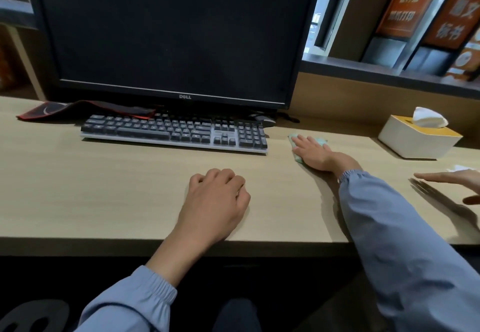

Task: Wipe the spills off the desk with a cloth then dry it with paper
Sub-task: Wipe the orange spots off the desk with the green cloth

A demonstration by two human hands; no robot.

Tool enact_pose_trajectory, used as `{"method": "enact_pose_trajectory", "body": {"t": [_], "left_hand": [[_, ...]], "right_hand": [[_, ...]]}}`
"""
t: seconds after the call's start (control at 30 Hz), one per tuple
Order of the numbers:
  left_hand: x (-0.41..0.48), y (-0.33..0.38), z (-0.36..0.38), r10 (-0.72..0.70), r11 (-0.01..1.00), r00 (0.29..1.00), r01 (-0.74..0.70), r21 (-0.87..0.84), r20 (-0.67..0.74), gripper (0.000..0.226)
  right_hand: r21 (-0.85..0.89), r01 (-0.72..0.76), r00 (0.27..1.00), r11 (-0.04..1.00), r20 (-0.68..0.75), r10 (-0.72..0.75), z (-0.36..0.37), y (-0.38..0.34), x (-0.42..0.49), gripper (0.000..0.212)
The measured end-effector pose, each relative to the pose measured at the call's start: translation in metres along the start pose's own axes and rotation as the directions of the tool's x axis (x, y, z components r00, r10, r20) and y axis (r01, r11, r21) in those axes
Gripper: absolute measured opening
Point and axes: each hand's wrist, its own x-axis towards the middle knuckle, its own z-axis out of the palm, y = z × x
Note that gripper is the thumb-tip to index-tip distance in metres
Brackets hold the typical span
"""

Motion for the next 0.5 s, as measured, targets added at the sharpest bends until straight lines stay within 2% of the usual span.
{"method": "enact_pose_trajectory", "body": {"t": [0.37,0.5], "left_hand": [[-0.005,0.003,-0.004,0.002,1.000,0.999,-0.002,0.008,0.044,0.042],[-0.006,0.005,-0.006,0.003,1.000,0.998,-0.003,0.012,0.057,0.041]], "right_hand": [[-0.056,0.231,0.973,0.971,0.006,-0.231,0.041,-0.039,-0.103,0.055],[-0.041,0.262,0.965,0.964,-0.002,-0.262,0.054,-0.041,-0.122,0.055]]}}
